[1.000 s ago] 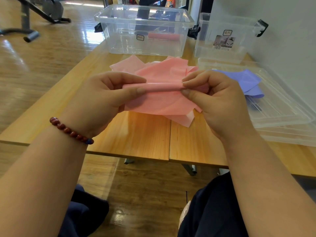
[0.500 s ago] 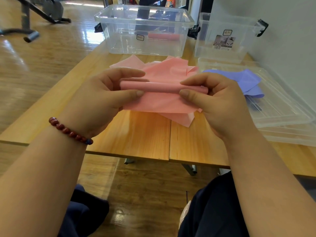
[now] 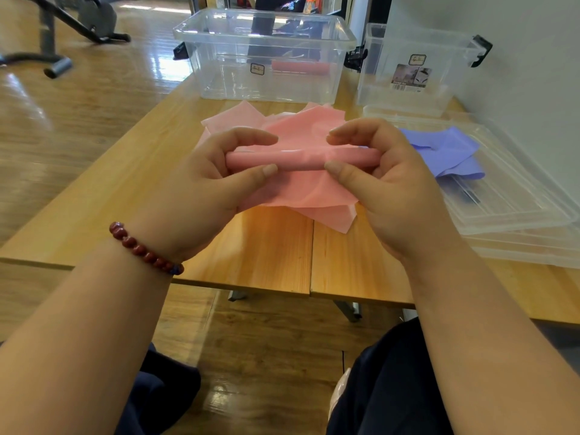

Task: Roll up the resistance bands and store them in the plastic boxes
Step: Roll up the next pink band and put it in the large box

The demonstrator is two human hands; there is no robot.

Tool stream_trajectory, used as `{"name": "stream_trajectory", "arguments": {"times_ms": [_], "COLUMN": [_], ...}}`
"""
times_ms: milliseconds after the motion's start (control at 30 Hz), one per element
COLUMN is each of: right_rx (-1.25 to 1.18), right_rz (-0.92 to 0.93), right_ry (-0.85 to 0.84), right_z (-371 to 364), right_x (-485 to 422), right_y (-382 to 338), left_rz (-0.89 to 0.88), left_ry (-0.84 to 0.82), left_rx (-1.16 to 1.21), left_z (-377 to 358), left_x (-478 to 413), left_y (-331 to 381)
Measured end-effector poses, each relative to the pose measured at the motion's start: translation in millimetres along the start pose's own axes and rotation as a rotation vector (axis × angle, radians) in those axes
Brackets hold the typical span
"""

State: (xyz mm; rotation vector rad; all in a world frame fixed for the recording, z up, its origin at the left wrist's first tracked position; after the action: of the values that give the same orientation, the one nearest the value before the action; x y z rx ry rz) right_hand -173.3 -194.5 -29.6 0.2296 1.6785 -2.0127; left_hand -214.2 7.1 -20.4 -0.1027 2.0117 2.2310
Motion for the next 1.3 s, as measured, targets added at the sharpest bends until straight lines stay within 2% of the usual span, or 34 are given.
{"name": "stream_trajectory", "arguments": {"times_ms": [367,667,967,1300], "right_rx": [-0.017,0.087,0.019,0.03], "right_rz": [-0.087,0.028,0.068,0.032], "right_ry": [-0.042,0.048,0.104,-0.003], "right_z": [8,8,7,4], "right_x": [-1,1,1,2], "right_y": [4,-5,-5,-3], "left_rz": [-0.059,-0.083,0.082,0.07], "left_ry": [0.074,0.124,0.009,-0.013], "left_rx": [-0.005,-0.161,0.223,0.189], "left_z": [2,10,8,4], "left_x": [-4,-2,2,1], "left_y": [-4,1,6,5]}}
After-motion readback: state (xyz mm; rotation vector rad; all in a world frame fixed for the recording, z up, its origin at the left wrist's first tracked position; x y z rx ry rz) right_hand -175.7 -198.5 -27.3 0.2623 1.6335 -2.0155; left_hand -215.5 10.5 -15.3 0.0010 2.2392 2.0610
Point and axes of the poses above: each hand's wrist, its own x-axis away from the middle knuckle, its own z-axis out of the back of the hand, y = z × x, the point moved 1 cm from there along -x, towards the middle knuckle, and after that the axes turned 3 degrees about -x, right-handed, at the moved point
